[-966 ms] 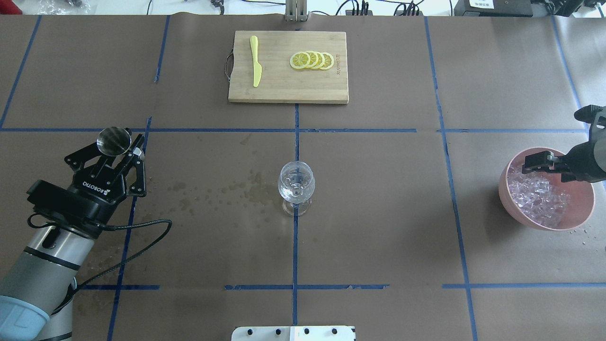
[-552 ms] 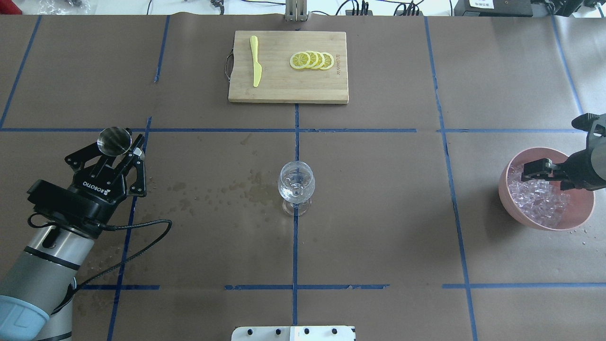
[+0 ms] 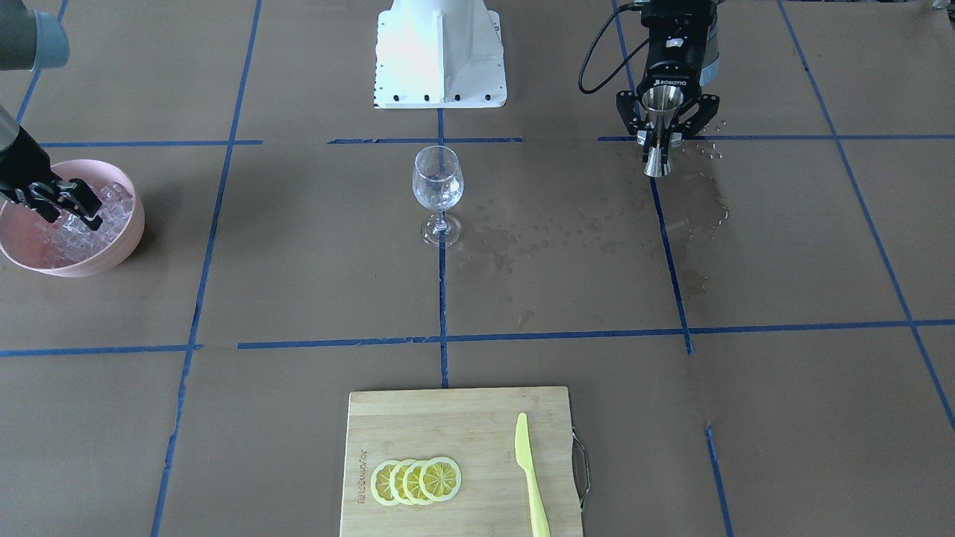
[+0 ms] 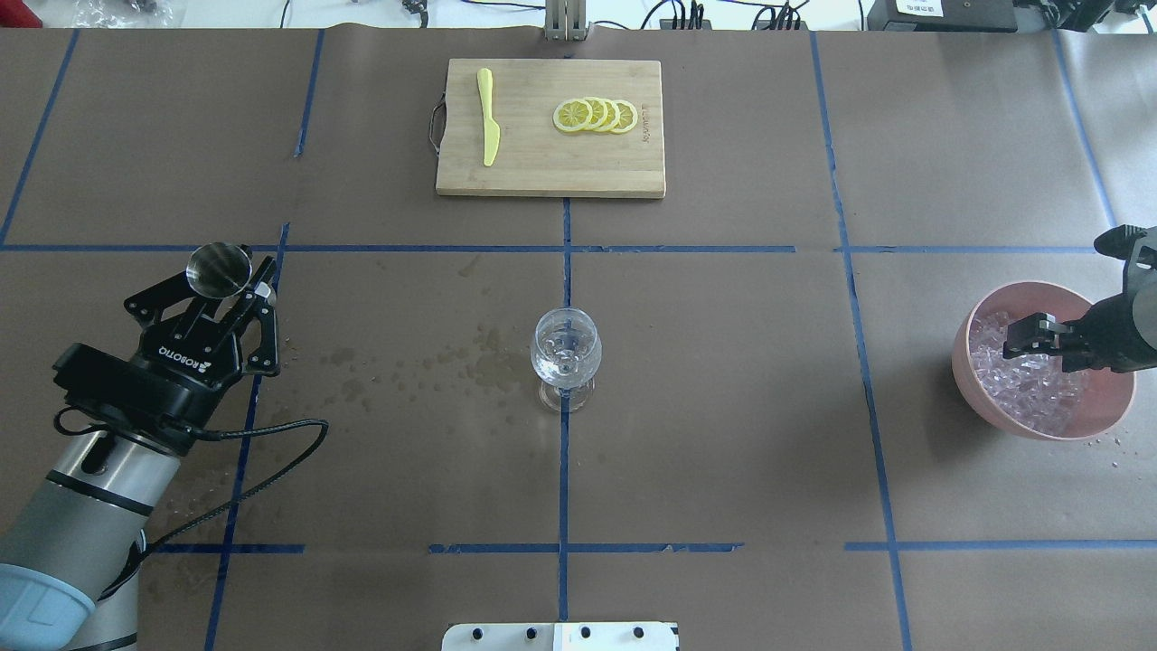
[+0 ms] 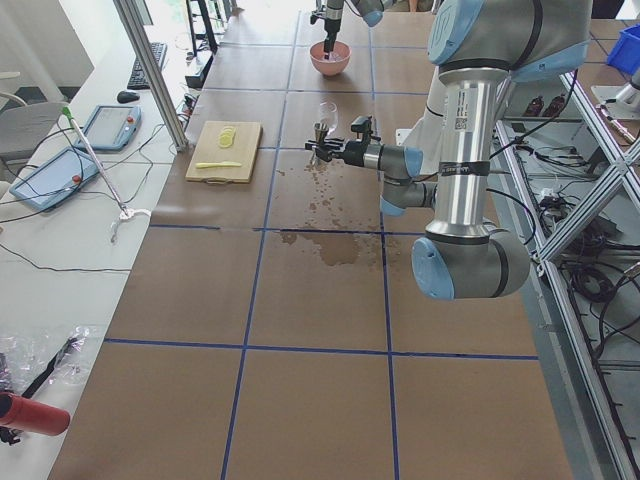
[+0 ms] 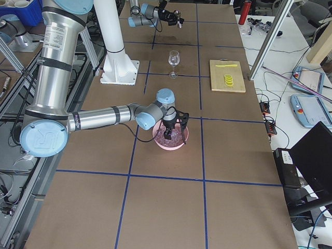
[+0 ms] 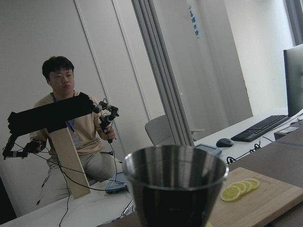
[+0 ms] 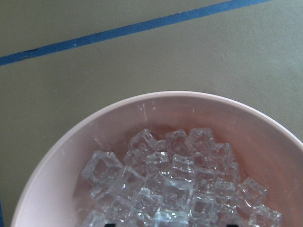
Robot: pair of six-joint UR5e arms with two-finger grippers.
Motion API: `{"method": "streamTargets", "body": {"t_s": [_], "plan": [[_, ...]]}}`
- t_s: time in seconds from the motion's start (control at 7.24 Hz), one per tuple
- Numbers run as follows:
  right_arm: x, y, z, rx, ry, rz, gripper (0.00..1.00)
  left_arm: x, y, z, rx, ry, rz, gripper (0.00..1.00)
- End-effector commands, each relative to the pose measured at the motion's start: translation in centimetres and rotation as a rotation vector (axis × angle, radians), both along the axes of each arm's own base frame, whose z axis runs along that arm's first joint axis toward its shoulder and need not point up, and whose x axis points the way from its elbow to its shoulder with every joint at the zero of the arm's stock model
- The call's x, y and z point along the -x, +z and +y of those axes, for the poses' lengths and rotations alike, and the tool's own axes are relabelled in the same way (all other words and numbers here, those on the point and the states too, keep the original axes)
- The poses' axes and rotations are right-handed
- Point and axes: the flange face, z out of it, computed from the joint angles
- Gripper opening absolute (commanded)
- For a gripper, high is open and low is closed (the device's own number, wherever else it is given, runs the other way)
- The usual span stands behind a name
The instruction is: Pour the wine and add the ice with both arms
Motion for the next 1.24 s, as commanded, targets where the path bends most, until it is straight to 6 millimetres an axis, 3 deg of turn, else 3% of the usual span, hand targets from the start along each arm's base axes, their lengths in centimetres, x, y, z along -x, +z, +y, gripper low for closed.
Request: {"method": "streamTargets", "body": {"t_s": [0.0, 0.41, 0.69, 1.1], "plan": [[0.2, 0.0, 0.0, 0.000, -0.002, 0.001, 0.53, -0.1, 0.1, 0.0, 0.001, 0.000, -0.004, 0.00], [0.1, 0.0, 0.0, -0.001, -0.005, 0.000, 0.00, -0.2, 0.3, 0.0, 0.002, 0.000, -0.011, 0.00], [-0.3, -0.7, 0.1, -0.013, 0.000, -0.007, 0.00, -0.3, 0.3, -0.1, 0.002, 0.000, -0.010, 0.00], [-1.3, -6.2, 1.3, -0.011, 0.001, -0.007, 0.00, -0.1, 0.6, 0.0, 0.004, -0.001, -0.007, 0.00]]}}
